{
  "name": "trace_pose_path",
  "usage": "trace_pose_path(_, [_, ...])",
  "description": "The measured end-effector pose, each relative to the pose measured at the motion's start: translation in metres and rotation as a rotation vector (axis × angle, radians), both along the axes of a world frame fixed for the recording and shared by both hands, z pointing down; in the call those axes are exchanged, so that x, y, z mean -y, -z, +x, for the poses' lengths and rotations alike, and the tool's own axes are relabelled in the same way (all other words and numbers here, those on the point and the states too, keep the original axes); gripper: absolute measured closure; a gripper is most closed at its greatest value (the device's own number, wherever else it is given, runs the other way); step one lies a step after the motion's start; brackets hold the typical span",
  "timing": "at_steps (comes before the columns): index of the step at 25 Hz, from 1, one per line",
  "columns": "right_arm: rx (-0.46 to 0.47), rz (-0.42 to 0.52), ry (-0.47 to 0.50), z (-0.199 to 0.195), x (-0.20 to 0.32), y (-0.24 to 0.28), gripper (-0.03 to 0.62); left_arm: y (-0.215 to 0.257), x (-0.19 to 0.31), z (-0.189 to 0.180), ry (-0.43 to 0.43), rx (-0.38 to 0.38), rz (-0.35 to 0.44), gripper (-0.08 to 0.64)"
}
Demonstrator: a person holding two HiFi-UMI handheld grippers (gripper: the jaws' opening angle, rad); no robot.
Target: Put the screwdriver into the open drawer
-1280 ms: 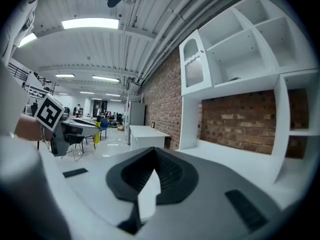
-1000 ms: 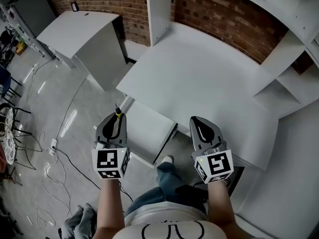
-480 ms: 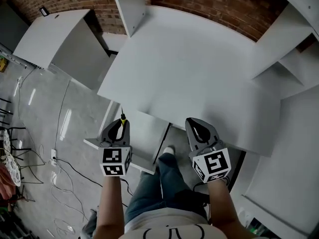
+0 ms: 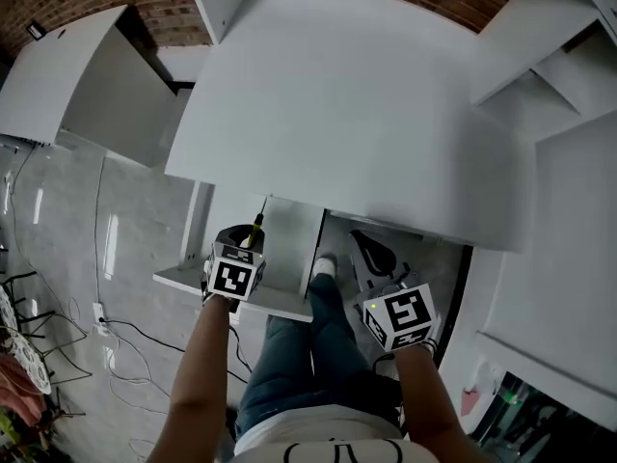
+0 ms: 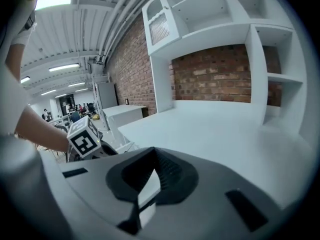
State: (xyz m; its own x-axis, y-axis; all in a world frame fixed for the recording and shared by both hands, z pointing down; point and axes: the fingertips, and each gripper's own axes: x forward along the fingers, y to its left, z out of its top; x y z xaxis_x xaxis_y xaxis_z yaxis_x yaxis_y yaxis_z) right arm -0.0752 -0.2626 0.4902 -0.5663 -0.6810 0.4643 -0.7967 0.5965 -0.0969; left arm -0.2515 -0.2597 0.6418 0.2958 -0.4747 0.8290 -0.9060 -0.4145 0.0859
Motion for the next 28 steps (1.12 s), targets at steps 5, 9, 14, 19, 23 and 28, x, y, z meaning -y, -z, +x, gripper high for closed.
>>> trace_pose_path(5, [-0.024,-0.051,-0.050,-0.002,-0.022,-0.017,0.583,-0.055,-0.012,0.006,-0.091,0.036,-0.187,0.483])
trace_pose_path(9, [-0.034,-0.072,-0.075,-0.006,-0.028,-0.026,0.581,-0.093,-0.017,-0.001,-0.148,0.115,-0.304,0.483])
trace_pose_path(14, [-0.063,-0.103,-0.098,-0.007,-0.034,-0.043,0.581,-0.130,-0.020,-0.013,-0.156,0.188,-0.408,0.483])
trace_pose_path(19, [-0.082,-0.127,-0.128,-0.003,-0.039,-0.056,0.583,-0.159,-0.025,-0.025,-0.142,0.256,-0.478,0.482])
trace_pose_path(23, [-0.104,-0.145,-0.138,0.000,-0.043,-0.062,0.581,-0.162,-0.020,-0.024,-0.145,0.277,-0.480,0.480])
trace_pose_path(28, [-0.105,-0.130,-0.139,-0.004,-0.044,-0.056,0.581,-0.161,-0.019,-0.030,-0.136,0.313,-0.448,0.420])
